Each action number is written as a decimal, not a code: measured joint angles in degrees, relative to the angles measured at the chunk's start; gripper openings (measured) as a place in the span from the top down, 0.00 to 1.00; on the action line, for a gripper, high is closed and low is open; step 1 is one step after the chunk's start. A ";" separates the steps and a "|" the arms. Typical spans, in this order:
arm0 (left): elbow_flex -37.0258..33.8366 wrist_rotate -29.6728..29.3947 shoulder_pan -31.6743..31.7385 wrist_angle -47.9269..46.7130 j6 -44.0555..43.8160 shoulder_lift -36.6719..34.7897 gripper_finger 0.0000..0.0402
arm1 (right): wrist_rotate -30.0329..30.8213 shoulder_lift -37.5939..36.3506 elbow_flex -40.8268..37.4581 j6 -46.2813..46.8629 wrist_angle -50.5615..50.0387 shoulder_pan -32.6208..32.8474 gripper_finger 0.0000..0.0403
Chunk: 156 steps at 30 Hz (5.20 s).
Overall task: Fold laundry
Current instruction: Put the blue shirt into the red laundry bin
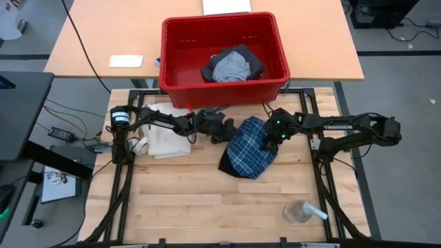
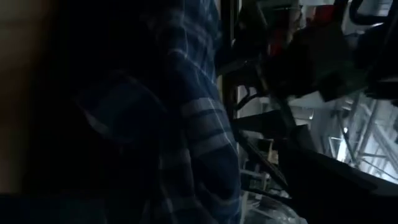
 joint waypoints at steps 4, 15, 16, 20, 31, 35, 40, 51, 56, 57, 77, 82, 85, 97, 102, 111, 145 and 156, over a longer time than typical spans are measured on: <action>2.39 2.05 -0.45 -3.23 0.12 1.00 0.15 | -0.04 0.75 0.00 -0.07 0.88 0.20 0.28; 9.56 -9.32 -4.99 -24.32 -3.67 1.51 0.15 | -0.24 0.35 -0.04 -4.22 6.80 0.80 0.29; 9.61 -10.05 -4.57 -23.27 -4.28 2.14 0.15 | -0.19 0.35 -0.04 -4.39 6.84 0.98 0.29; 10.01 -10.05 -3.56 -17.53 -4.99 4.31 0.15 | 0.14 0.35 -0.04 -5.09 7.53 1.81 0.29; 15.89 -2.46 -3.42 -2.26 -5.39 15.13 0.19 | 1.12 0.32 -0.02 -4.61 9.79 4.31 0.32; 17.71 -1.68 -2.66 -5.97 -0.63 15.03 0.34 | 1.11 -0.06 0.00 -4.44 8.59 4.36 0.33; 18.00 0.16 -1.43 -7.02 1.86 15.04 0.70 | 0.90 -2.85 3.68 -3.58 -2.46 3.78 0.33; 19.12 4.78 0.58 2.09 1.53 12.66 0.93 | 9.96 -13.08 21.56 -4.05 -40.08 3.08 0.33; 22.20 8.50 0.42 2.14 2.88 9.78 0.93 | 19.64 -17.81 30.10 -3.14 -49.07 1.50 0.33; 23.22 9.56 0.42 1.67 3.00 9.60 0.93 | 21.01 -18.74 31.33 -3.13 -49.15 1.09 0.33; 58.55 11.07 16.92 -31.00 23.48 9.47 0.93 | 35.90 -30.22 49.21 -1.20 -45.91 -8.24 0.33; 60.32 12.50 23.90 -30.92 22.77 9.54 0.93 | 35.36 -30.51 49.16 1.17 -48.88 -8.24 0.33; 60.56 13.40 28.02 -30.77 23.28 9.54 0.93 | 35.30 -30.25 49.16 1.40 -50.24 -8.24 0.33; 60.56 14.19 40.23 -31.18 29.46 16.44 0.93 | 33.28 -27.64 49.09 3.16 -49.96 -8.24 0.33; 60.56 19.57 38.93 -31.30 29.80 22.47 0.93 | 31.46 -26.14 49.09 4.84 -49.94 -8.24 0.33; 60.58 19.66 36.80 -39.18 32.05 29.31 0.80 | 30.82 -24.73 49.09 5.37 -46.64 -8.24 0.33; 60.46 -10.54 33.30 -48.92 69.55 10.10 0.17 | 30.82 -22.82 49.07 4.42 -45.87 -8.22 0.35; 60.45 -12.99 28.90 -33.89 65.56 13.50 0.28 | 28.13 -21.68 49.08 4.26 -40.51 -8.24 0.35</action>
